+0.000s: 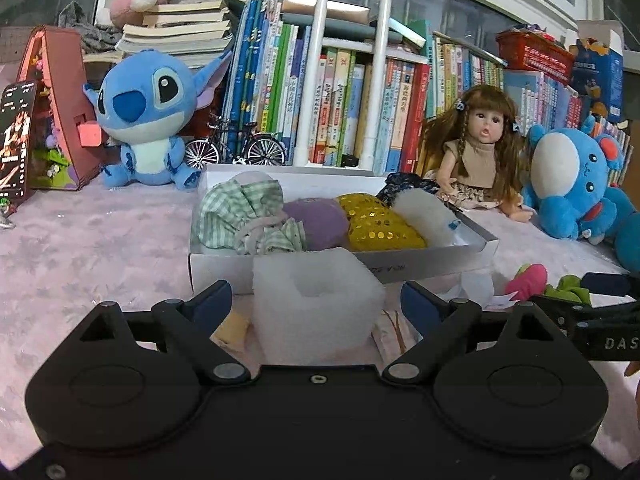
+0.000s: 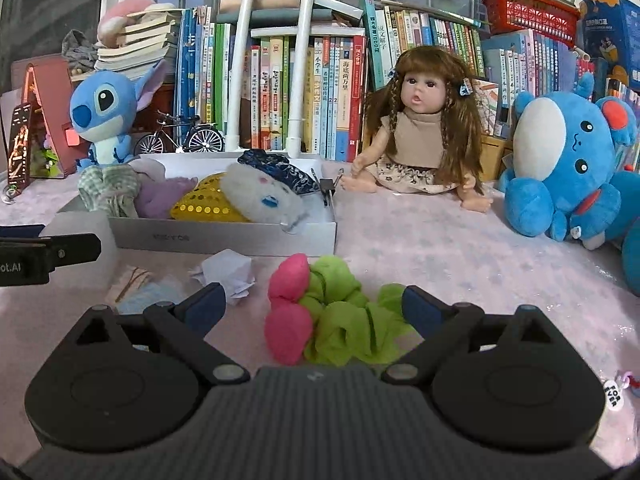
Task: Organize soft objects
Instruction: 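Move the left tool to the white foam sleeve while the right moves to the pink-green scrunchie, then close the left tool on the white foam sleeve while the right closes on the scrunchie, then carry the foam sleeve and scrunchie over the box with both tools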
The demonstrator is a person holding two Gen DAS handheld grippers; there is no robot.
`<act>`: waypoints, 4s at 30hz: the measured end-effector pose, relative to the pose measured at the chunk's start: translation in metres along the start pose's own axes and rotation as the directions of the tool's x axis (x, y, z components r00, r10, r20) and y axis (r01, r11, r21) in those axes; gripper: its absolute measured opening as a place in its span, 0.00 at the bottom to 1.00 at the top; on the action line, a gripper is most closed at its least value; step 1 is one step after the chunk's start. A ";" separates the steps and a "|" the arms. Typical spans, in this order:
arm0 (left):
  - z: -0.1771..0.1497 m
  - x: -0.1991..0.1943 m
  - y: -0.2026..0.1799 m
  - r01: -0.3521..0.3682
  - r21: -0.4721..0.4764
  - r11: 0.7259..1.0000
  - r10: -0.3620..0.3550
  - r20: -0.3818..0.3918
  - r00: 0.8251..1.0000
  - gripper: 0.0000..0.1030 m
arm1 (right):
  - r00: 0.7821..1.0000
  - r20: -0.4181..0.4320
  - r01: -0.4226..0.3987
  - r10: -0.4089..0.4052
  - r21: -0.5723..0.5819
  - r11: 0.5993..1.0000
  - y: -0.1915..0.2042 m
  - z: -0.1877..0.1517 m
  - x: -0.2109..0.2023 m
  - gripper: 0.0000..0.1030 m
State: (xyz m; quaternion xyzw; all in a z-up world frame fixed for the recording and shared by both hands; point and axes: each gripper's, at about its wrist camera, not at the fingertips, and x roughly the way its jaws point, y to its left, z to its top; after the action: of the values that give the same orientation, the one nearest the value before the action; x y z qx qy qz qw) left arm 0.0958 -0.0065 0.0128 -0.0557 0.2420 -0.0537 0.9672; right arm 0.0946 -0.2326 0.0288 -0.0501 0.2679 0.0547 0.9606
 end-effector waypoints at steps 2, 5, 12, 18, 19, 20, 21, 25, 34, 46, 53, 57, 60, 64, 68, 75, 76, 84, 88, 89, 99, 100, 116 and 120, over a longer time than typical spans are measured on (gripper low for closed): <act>0.000 0.002 0.002 -0.003 -0.010 1.000 0.003 -0.007 1.000 0.88 | 1.000 0.003 0.006 -0.006 0.002 1.000 -0.001 -0.001 0.000 1.00; 0.000 0.005 0.002 -0.005 -0.018 1.000 0.005 -0.015 1.000 0.88 | 1.000 0.001 0.017 -0.017 0.004 1.000 -0.002 -0.002 0.001 1.00; -0.001 0.011 0.002 -0.005 -0.020 1.000 0.004 -0.037 0.999 0.88 | 0.999 -0.030 0.038 -0.037 0.039 0.999 -0.005 -0.003 0.008 1.00; -0.001 0.016 0.001 -0.012 -0.026 1.000 0.011 -0.056 0.998 0.88 | 0.998 -0.054 0.049 -0.046 0.060 0.997 -0.007 -0.004 0.014 1.00; -0.001 0.016 0.001 -0.013 -0.027 1.000 0.012 -0.058 0.998 0.88 | 0.997 -0.055 0.049 -0.046 0.061 0.997 -0.007 -0.004 0.015 1.00; -0.001 0.017 0.001 -0.014 -0.028 1.000 0.012 -0.061 0.998 0.88 | 0.997 -0.056 0.050 -0.046 0.061 0.997 -0.007 -0.004 0.015 1.00; -0.001 0.018 0.001 -0.015 -0.029 0.999 0.013 -0.063 0.998 0.88 | 0.997 -0.057 0.050 -0.047 0.061 0.997 -0.007 -0.004 0.015 1.00; -0.001 0.019 0.002 -0.017 -0.034 0.999 0.015 -0.068 0.998 0.88 | 0.997 -0.064 0.052 -0.048 0.062 0.997 -0.007 -0.004 0.017 1.00; 0.000 0.024 0.000 -0.023 -0.033 0.999 0.021 -0.077 0.997 0.88 | 0.996 -0.080 0.055 -0.050 0.068 0.996 -0.007 -0.005 0.021 1.00; -0.001 0.027 0.000 -0.028 -0.032 0.999 0.025 -0.082 0.996 0.88 | 0.993 -0.111 0.053 -0.045 0.069 0.996 -0.006 -0.005 0.027 1.00; 0.000 0.027 0.000 -0.030 -0.036 0.999 0.027 -0.083 0.996 0.86 | 0.992 -0.120 0.051 -0.042 0.068 0.996 -0.007 -0.005 0.029 1.00; 0.000 0.027 0.000 -0.024 -0.036 0.999 0.021 -0.082 0.996 0.74 | 0.991 -0.125 0.051 -0.042 0.069 0.996 -0.007 -0.005 0.030 1.00; -0.001 0.027 0.000 -0.019 -0.034 0.999 0.016 -0.084 0.996 0.68 | 0.991 -0.125 0.048 -0.039 0.072 0.996 -0.007 -0.004 0.030 0.98; 0.000 0.025 -0.002 -0.012 -0.028 1.000 0.010 -0.078 0.997 0.66 | 0.992 -0.125 0.040 -0.031 0.073 0.997 -0.006 -0.004 0.029 0.90; 0.001 0.020 -0.003 -0.008 -0.022 1.000 0.006 -0.067 0.998 0.66 | 0.992 -0.118 0.047 -0.039 0.066 0.997 -0.004 -0.004 0.028 0.76; 0.010 0.009 -0.004 0.011 -0.015 1.000 -0.012 -0.043 0.999 0.65 | 0.995 -0.092 0.041 -0.032 0.098 0.994 -0.007 0.001 0.020 0.62; 0.012 0.008 -0.003 0.014 -0.015 1.000 -0.014 -0.039 0.999 0.65 | 0.996 -0.088 0.040 -0.031 0.099 0.994 -0.007 0.002 0.019 0.61; 0.030 0.003 0.005 0.017 -0.033 0.999 -0.018 -0.020 1.000 0.65 | 0.999 -0.033 0.020 -0.016 0.117 0.993 -0.008 0.017 0.008 0.61; 0.040 0.005 0.012 0.015 -0.037 0.999 -0.015 -0.010 1.000 0.65 | 1.000 -0.020 -0.004 0.006 0.130 0.992 -0.009 0.027 0.008 0.61; 0.043 0.006 0.013 0.015 -0.036 0.999 -0.015 -0.012 1.000 0.65 | 1.000 -0.018 -0.013 0.015 0.136 0.991 -0.009 0.031 0.009 0.61; 0.085 0.019 0.026 0.049 -0.061 0.997 -0.049 -0.011 0.999 0.65 | 0.993 -0.014 -0.111 0.115 0.163 0.980 0.001 0.073 0.027 0.61; 0.091 0.021 0.026 0.052 -0.057 0.997 -0.052 -0.004 0.999 0.65 | 0.992 -0.013 -0.122 0.126 0.165 0.979 0.001 0.079 0.029 0.61; 0.137 0.120 0.061 0.125 -0.218 0.968 -0.162 -0.162 0.973 0.65 | 0.951 -0.069 -0.281 0.300 0.208 0.937 0.036 0.138 0.102 0.61; 0.134 0.132 0.067 0.112 -0.206 0.972 -0.152 -0.191 0.970 0.65 | 0.939 -0.080 -0.316 0.334 0.184 0.931 0.045 0.131 0.113 0.62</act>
State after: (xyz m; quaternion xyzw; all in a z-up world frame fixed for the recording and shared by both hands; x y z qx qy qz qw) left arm 0.2801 0.0539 0.0608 -0.1597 0.3402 -0.1001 0.9213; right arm 0.2518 -0.1630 0.0785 0.0735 0.3285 0.1873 0.9228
